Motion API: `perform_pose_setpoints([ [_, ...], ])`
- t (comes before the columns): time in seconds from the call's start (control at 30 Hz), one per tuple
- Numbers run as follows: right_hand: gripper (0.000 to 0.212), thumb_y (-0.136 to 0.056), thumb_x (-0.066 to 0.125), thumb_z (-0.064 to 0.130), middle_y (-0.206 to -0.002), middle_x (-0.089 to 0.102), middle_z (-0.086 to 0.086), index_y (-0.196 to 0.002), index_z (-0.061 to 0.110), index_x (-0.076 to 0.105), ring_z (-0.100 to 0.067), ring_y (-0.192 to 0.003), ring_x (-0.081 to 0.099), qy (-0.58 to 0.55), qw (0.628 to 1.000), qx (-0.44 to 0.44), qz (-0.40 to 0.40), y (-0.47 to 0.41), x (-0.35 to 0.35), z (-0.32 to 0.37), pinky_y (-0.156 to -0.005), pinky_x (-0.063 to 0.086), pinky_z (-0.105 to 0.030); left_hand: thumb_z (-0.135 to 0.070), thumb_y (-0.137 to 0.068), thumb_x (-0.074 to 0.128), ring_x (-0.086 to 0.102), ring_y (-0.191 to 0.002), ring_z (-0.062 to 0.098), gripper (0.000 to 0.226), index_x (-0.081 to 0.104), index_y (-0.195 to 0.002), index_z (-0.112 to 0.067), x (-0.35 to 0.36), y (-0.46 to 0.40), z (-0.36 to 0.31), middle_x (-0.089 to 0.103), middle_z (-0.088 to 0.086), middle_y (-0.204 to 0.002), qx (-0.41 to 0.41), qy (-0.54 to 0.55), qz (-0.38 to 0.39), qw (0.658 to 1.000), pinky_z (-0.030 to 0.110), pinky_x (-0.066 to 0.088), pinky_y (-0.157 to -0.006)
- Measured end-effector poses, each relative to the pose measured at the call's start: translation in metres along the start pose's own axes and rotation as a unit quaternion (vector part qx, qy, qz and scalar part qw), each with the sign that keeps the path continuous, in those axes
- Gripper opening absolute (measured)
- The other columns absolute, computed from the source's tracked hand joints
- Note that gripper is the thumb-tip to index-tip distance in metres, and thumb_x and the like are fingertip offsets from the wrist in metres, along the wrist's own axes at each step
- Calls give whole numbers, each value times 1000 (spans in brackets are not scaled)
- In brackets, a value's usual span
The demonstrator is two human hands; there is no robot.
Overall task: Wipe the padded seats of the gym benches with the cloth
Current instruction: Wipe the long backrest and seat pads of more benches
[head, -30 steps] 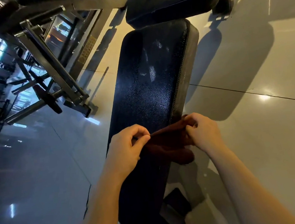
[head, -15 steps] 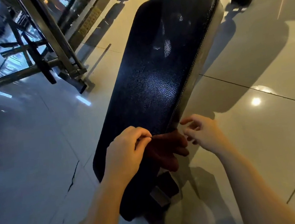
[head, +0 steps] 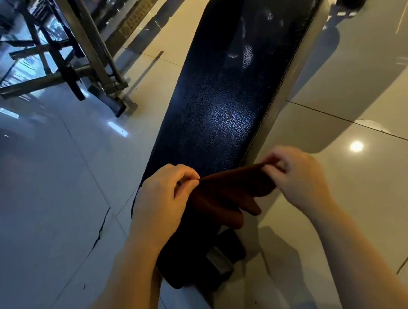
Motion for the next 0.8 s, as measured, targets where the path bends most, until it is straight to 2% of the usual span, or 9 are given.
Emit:
perform_pose_setpoints([
  [0.1, 11, -82, 62, 7, -92, 60, -1, -87, 16, 66, -15, -85, 52, -5, 981, -106, -161, -12, -20, 48, -70, 30, -16, -16, -90, 65, 60, -78, -2, 17, 65, -87, -33, -10, 9, 11, 63, -17, -80, -87, 64, 4, 994, 8, 47, -68],
  [0.17, 19, -83, 63, 2, -107, 60, -10, -100, 9, 66, -18, -95, 54, 5, 965, -170, -201, -23, -7, 77, -82, 41, -21, -17, -91, 64, 60, -76, 0, 23, 61, -85, -38, -8, 7, 27, 63, -17, -81, -142, 75, -26, 987, 12, 48, -66],
  [0.23, 45, -81, 69, 6, -135, 48, -16, -124, 11, 57, -28, -118, 51, 102, 968, -165, -161, -37, 23, 84, -104, 39, -43, -18, -93, 63, 60, -80, 3, 22, 60, -87, -38, 7, 5, 50, 62, -17, -85, -206, 52, -34, 977, 21, 47, -73],
  [0.3, 64, -84, 70, 24, -153, 34, -15, -142, 13, 44, -33, -141, 33, 230, 962, -118, -85, -42, 52, 67, -118, 10, -55, -18, -94, 61, 61, -90, 12, 13, 62, -99, -30, 26, 10, 70, 62, -11, -92, -269, 30, -24, 962, 27, 45, -77],
  [0.37, 64, -95, 53, 39, -156, 32, -15, -147, 6, 38, -29, -147, 22, 297, 950, -89, -43, -34, 69, 54, -120, -6, -50, -19, -94, 62, 60, -94, 14, 17, 62, -111, -22, 42, 17, 80, 60, -7, -98, -291, 47, -33, 955, 25, 42, -78],
  [0.43, 64, -98, 33, 44, -156, 33, -15, -147, 3, 37, -28, -148, 22, 322, 942, -92, 12, -24, 82, 55, -120, -9, -46, -20, -94, 61, 58, -96, 10, 23, 60, -117, -18, 50, 17, 81, 58, -8, -104, -279, 63, -51, 957, 22, 41, -81],
  [0.57, 63, -105, 17, 43, -163, 5, -13, -155, 5, 10, -27, -151, -1, 383, 868, -242, 202, -12, 114, 71, -113, -23, -43, -17, -97, 56, 53, -93, 3, 24, 60, -120, -18, 55, 7, 75, 55, -11, -106, -269, 69, -93, 956, 12, 38, -78],
  [0.63, 67, -104, 15, 47, -163, -9, -11, -154, 7, -3, -25, -150, -12, 402, 858, -238, 215, -21, 115, 72, -112, -22, -42, -17, -97, 56, 53, -88, -2, 22, 61, -118, -21, 51, 3, 74, 55, -14, -103, -260, 86, -120, 954, 12, 40, -77],
  [0.8, 79, -100, 15, 60, -162, -18, -9, -153, 9, -13, -23, -149, -18, 424, 887, -143, 116, -78, 72, 64, -116, -17, -42, -19, -96, 57, 53, -91, -14, 19, 62, -114, -26, 40, -3, 69, 53, -27, -98, -216, 94, -130, 963, 2, 40, -75],
])
Point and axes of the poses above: each hand's wrist, its own y-axis away from the middle knuckle, its own x-axis out of the palm, z = x × y, the point moved 4 cm from there along -y, towards the middle knuckle
